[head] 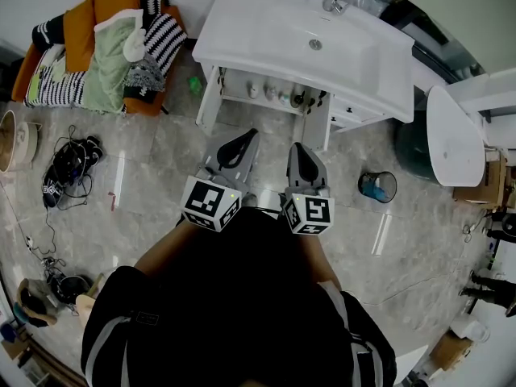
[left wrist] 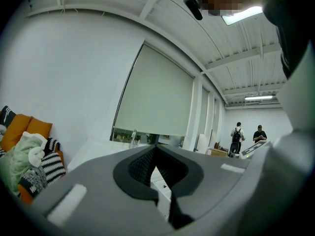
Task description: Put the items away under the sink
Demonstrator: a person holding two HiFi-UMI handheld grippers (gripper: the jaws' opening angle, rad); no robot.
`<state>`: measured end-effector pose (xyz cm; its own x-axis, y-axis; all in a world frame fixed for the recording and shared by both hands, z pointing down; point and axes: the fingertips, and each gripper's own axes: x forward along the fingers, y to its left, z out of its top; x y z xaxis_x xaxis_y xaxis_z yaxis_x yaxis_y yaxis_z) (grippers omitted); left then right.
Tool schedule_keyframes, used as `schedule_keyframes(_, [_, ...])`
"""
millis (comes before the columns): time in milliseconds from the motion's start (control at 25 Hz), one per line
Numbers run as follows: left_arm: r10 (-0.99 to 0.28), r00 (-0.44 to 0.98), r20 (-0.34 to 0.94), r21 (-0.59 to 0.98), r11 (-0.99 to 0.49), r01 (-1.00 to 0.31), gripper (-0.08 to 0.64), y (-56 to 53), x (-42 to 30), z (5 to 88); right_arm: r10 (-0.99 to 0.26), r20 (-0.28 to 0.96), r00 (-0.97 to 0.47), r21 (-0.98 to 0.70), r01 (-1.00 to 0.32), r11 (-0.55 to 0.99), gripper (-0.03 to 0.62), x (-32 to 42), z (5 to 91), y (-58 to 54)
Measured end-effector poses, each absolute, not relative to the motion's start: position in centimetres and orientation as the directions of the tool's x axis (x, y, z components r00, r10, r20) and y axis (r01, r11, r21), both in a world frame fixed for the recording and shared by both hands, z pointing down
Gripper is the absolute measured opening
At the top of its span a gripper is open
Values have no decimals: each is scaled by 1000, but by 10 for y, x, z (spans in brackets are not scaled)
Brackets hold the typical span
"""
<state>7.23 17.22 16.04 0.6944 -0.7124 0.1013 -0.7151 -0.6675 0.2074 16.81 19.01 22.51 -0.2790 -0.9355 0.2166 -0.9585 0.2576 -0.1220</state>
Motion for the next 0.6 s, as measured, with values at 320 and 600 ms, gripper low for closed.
schedule_keyframes(320, [-712, 694, 102, 206, -668, -715, 6, 172, 73, 161, -935, 209, -285, -114, -957, 266, 14, 166, 223, 191])
schedule_keyframes(600, [-710, 696, 105, 204, -670, -714, 6, 175, 73, 163, -934, 210, -289, -111, -956, 271, 14, 165, 224, 194])
